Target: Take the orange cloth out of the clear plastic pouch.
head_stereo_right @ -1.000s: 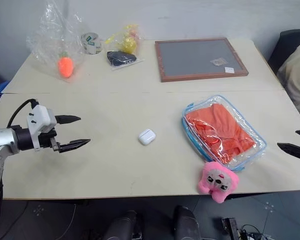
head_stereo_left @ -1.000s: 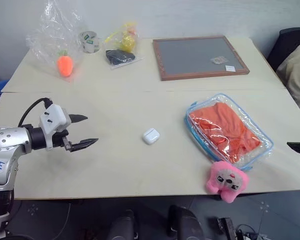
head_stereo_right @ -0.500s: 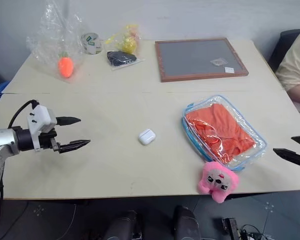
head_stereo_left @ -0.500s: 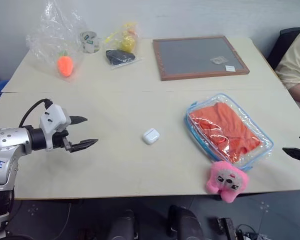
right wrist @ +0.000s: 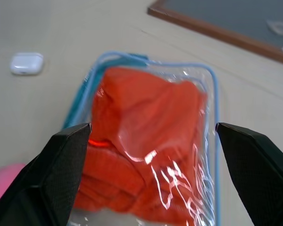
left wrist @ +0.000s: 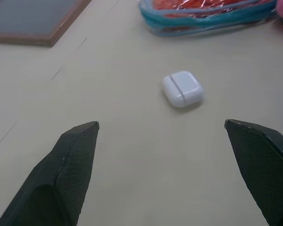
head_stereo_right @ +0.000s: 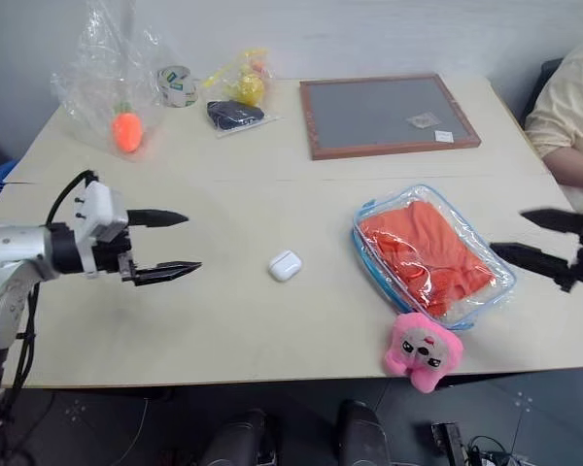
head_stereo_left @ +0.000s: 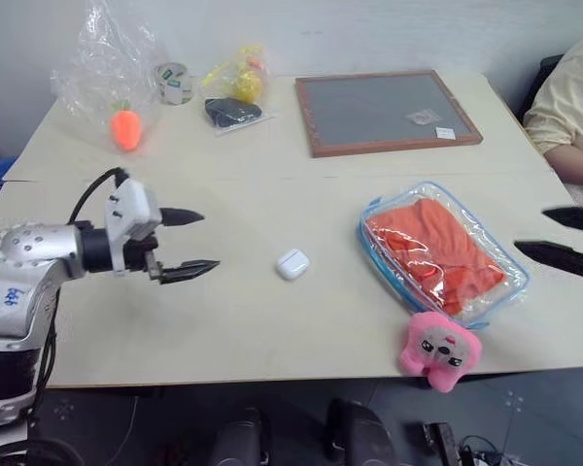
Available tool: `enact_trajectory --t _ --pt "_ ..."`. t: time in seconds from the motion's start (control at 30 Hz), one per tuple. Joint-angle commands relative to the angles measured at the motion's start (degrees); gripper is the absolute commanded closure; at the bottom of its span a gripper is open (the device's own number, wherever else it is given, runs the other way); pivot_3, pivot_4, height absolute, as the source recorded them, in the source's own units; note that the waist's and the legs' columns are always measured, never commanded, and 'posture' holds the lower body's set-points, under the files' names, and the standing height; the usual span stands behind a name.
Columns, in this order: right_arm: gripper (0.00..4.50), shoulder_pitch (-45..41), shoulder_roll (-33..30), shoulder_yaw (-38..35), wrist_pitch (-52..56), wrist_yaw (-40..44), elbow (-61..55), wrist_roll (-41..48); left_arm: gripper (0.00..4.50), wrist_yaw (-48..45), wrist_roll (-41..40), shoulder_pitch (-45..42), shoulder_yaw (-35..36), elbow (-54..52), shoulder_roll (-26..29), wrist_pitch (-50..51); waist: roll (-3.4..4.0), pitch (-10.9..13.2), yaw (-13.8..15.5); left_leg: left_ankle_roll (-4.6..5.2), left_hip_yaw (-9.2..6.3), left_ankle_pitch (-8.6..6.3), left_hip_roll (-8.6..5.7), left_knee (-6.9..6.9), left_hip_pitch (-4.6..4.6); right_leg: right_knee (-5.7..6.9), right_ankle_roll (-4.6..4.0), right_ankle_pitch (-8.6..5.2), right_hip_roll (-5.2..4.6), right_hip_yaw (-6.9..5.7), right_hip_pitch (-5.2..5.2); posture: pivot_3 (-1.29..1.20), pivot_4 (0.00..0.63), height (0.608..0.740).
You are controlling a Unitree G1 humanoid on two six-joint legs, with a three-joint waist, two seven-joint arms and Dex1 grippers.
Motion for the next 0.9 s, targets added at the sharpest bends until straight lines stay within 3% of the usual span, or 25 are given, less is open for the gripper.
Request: enact_trajectory --t 0.03,0.2,0.43,0.63,0.9 --pt "0.11 -4.41 0.82 3.74 2.04 -3.45 -9.52 3.71 0.0 4.25 0.25 -3.57 -5.3 -4.33 -2.53 6.47 -0.01 0.0 0.14 0.0 0.01 0.0 0.0 0.01 0.03 0.01 0.0 0.0 0.0 0.02 0.01 0.0 0.15 0.74" --pt "0.11 -7.23 3.29 7.33 4.51 -6.95 -20.11 8.71 0.0 18.59 4.37 -7.3 -13.92 -10.26 -11.57 19.68 -0.03 0.0 1.31 0.03 0.02 -0.02 -0.06 0.04 0.02 0.01 0.03 0.02 0.0 0.11 0.01 0.0 0.15 0.74" --pt "0.11 -9.84 5.94 9.94 6.94 -13.47 -26.14 12.17 0.0 30.61 13.91 -9.32 -24.43 -6.31 -21.33 23.93 -0.12 -0.03 1.38 0.07 0.02 -0.04 -0.11 0.1 0.02 0.03 0.06 0.04 -0.01 0.12 0.03 0.0 0.15 0.74" --pt "0.11 -6.76 4.49 8.6 7.27 -12.91 -28.05 13.08 0.0 33.3 15.7 -10.78 -26.93 -3.69 -28.07 24.45 -0.15 -0.03 1.45 0.11 0.0 -0.05 -0.29 0.1 0.0 0.0 0.06 0.04 -0.04 0.11 0.03 0.0 0.15 0.74" --pt "0.11 -4.36 4.22 8.4 4.97 -12.57 -28.49 11.04 0.0 34.97 18.5 -11.23 -28.01 -0.32 -30.13 25.81 -0.15 -0.03 1.32 0.12 0.02 -0.06 -0.32 0.1 0.03 0.02 0.06 0.04 -0.04 0.14 0.03 0.0 0.15 0.74"
